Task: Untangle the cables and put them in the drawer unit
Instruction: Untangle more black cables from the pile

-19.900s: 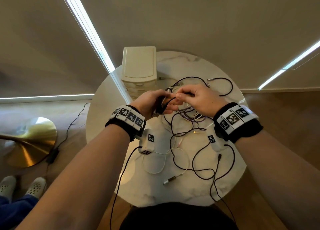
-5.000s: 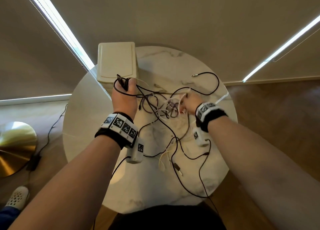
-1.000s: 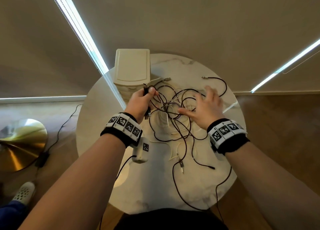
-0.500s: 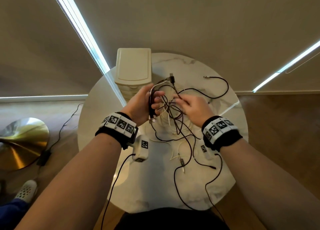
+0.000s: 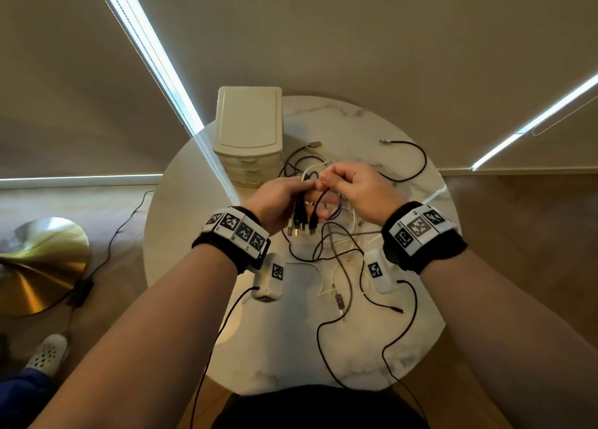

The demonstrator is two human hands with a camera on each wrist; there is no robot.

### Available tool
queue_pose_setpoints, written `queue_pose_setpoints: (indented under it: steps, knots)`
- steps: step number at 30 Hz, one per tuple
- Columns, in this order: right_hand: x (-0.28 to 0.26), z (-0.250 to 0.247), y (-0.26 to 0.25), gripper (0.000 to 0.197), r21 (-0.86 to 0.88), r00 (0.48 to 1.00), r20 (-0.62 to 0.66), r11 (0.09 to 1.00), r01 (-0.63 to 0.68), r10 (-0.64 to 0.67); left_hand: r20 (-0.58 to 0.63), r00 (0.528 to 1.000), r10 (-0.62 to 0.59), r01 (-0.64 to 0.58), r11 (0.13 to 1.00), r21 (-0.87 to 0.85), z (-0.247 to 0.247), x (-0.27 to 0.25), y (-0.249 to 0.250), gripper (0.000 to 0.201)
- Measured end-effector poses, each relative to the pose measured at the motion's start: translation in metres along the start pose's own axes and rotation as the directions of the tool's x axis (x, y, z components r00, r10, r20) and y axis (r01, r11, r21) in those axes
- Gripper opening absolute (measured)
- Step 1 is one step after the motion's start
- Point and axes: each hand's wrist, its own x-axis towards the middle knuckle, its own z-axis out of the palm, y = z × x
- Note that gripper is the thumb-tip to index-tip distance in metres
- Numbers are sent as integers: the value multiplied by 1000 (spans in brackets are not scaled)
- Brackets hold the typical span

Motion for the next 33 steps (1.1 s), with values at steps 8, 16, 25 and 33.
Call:
queue_pose_setpoints:
  steps: [8,16,25,33]
  knots:
    - [1,-14,-8,44,-135,998,-61,991,3,-11,43,999,-21,5,938,347,6,-7,5,51]
    - [4,-9,-1,51,-107,999,30,994,-21,24,90,995,40,-69,940,335,1,-10,26,43]
    - [-19,11,30,28,-28,984,27,984,-178,179,-285,924,255,-304,942,-141,-33,3,40,40]
    - [-49,-12,52,64,-13,962,37,963,-269,269,-561,792,240,-360,926,-112,-62,3,21,42]
